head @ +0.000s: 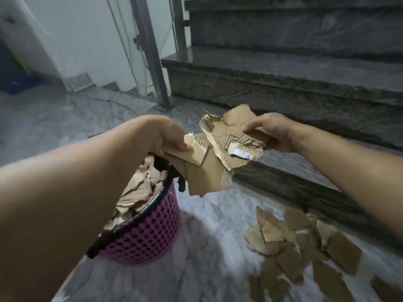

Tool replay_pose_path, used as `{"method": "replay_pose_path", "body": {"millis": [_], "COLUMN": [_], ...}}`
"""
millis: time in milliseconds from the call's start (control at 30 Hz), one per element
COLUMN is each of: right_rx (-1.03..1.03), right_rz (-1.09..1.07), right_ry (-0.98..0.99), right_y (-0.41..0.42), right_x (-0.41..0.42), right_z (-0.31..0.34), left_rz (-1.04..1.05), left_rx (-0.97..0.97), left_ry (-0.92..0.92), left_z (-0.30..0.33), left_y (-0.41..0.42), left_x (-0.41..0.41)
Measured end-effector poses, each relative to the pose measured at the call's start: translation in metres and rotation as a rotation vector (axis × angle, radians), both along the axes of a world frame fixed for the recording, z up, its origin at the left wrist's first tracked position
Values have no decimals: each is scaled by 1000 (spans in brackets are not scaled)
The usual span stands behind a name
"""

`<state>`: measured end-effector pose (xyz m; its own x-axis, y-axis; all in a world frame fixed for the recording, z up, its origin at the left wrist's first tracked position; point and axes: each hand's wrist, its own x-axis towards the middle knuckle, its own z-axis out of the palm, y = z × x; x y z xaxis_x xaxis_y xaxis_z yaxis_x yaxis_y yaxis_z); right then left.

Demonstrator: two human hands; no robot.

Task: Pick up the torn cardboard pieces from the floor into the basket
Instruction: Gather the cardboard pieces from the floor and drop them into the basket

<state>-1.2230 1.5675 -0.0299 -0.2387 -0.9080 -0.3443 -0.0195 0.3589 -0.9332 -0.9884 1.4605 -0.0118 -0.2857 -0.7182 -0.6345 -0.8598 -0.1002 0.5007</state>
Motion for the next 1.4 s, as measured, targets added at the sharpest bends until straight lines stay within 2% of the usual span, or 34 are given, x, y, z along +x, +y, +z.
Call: {"method": "replay_pose_path", "body": {"millis": [200,333,467,567,667,733,833,900,967,1067,1167,1400], "right_rx": [-68,-63,-77,-48,-60,-129,-197,-145,-139,-44,137,282], "right_rz": [217,322,288,377,506,508,725,922,1012,1029,1057,1103], "right_ry": [-41,-36,25,238,762,947,994,1053,1146,1126,1059,1249], "right_y": [-55,-78,-94,-99,-103,-100,-85,-74,-68,-72,-79,-99], "right_x": [98,173,216,230,235,240,246,250,255,261,264,270], "right_z": [46,45,29,10,-11,-18,-23,-28,-33,-44,-60,-94], "left_rz": [218,345,371,283,112,68,11,-86,-209,-332,-346,-286], "left_rx": [1,-39,-90,-134,-330,-424,-434,-431,-473,-506,-413,-340], "left_ry": [-10,22,33,-44,-298,-308,-279,-320,-398,-489,-511,-522], "left_z": [57,49,21,-9,-36,-49,-61,-69,-78,-95,-108,-131], "left_y": [-13,5,22,30,30,26,27,33,35,29,24,19], "left_x": [126,194,229,237,236,236,229,221,213,208,210,214]}}
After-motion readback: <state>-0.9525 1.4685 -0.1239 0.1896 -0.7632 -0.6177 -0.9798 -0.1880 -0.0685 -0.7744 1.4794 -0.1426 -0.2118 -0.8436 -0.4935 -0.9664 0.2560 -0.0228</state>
